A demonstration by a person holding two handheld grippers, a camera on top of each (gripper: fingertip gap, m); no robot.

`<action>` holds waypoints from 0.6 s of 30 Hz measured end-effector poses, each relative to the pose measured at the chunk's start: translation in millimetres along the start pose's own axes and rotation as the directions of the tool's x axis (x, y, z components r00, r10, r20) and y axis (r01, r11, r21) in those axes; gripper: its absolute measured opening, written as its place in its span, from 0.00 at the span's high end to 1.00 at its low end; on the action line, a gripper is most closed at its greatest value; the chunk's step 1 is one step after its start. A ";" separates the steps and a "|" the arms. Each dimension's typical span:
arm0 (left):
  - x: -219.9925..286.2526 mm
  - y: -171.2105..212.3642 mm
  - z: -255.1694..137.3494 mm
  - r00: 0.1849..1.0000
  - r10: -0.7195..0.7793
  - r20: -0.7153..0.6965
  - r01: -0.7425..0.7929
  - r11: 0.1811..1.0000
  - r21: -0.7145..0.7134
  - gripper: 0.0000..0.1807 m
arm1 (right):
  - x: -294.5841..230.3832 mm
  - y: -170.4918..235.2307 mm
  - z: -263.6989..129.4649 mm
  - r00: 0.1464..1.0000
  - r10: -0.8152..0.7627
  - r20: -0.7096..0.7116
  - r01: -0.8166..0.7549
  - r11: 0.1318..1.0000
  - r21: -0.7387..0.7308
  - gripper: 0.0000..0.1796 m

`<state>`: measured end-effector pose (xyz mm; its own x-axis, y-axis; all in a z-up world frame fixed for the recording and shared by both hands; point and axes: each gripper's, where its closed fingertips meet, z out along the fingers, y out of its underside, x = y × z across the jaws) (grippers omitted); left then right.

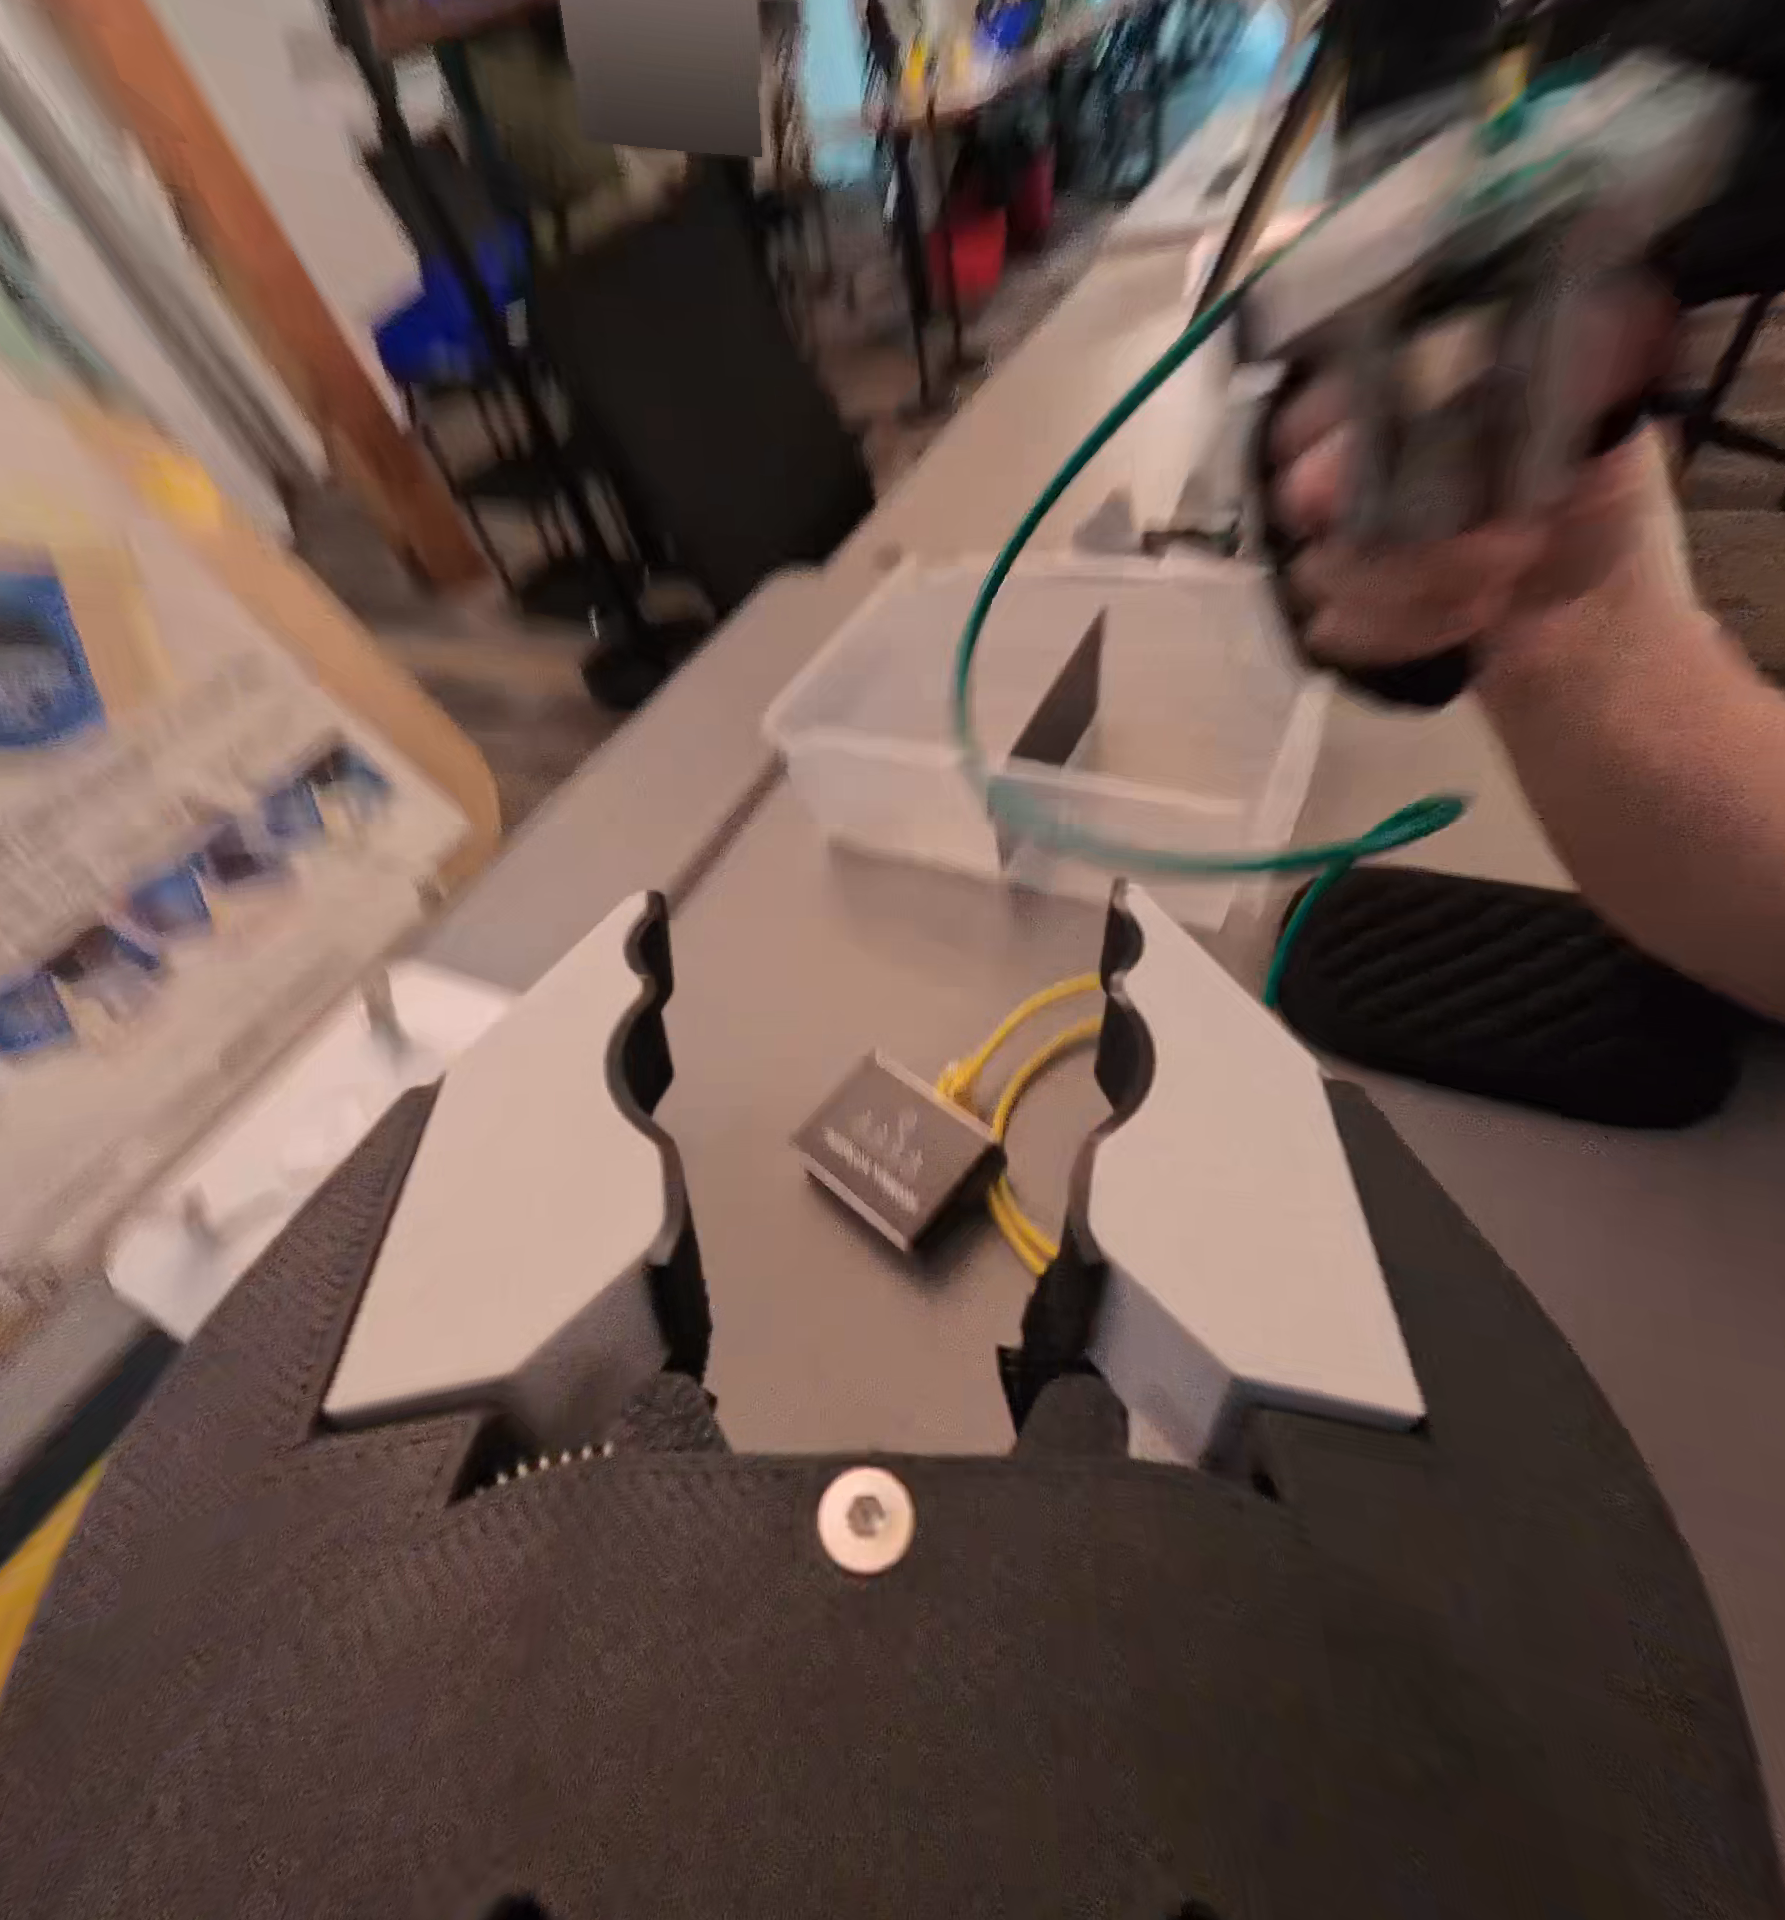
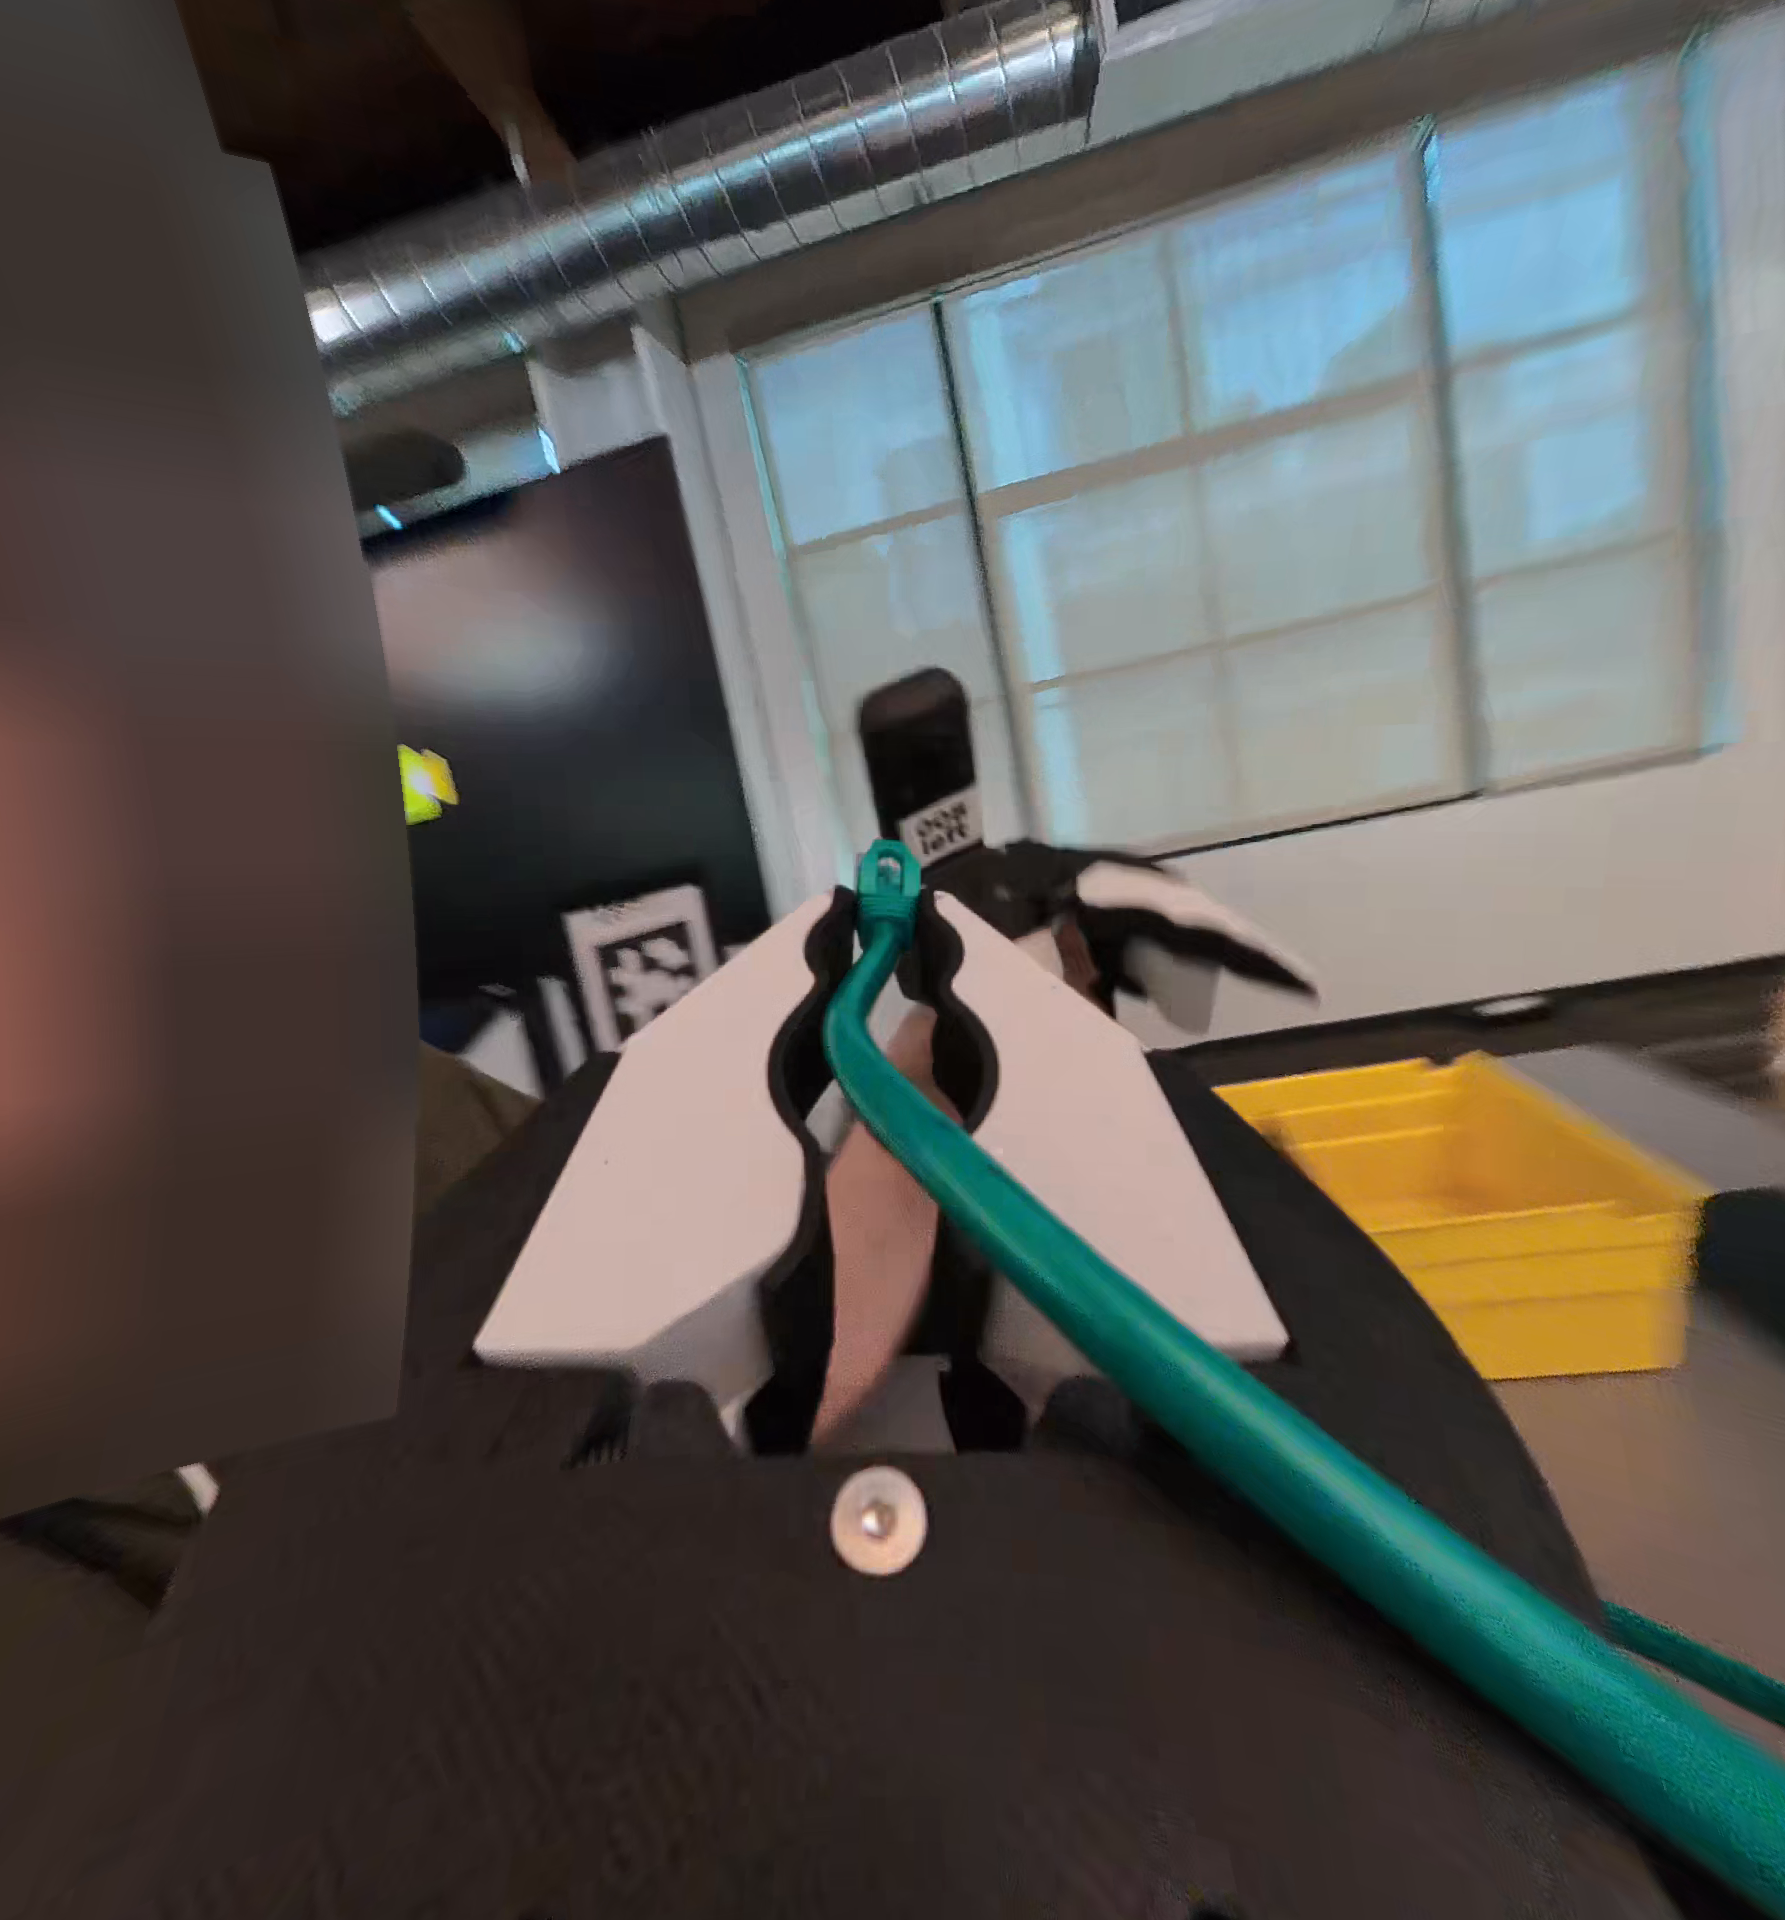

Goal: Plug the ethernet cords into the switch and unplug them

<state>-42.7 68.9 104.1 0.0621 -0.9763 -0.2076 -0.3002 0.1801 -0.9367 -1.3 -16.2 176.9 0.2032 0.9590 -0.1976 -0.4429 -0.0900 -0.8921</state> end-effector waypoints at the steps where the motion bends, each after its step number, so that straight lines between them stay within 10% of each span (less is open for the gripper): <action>1: -12.1 19.3 9.4 0.998 -0.065 0.010 0.065 0.995 -0.075 0.53 | -5.9 -5.7 -2.6 0.995 -0.093 -0.032 0.093 0.996 -0.011 0.94; 18: 20.2 218.7 140.1 0.903 -0.034 -0.428 -0.264 0.743 -0.615 0.39 | -31.2 -39.1 -30.5 0.925 -0.332 -0.182 0.320 0.943 -0.092 0.94</action>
<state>26.2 105.4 -144.4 -0.3415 -0.9392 -0.0346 -0.8251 0.3172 -0.4676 36.4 -50.8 205.6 0.4942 0.8684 0.0395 -0.2719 0.1976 -0.9418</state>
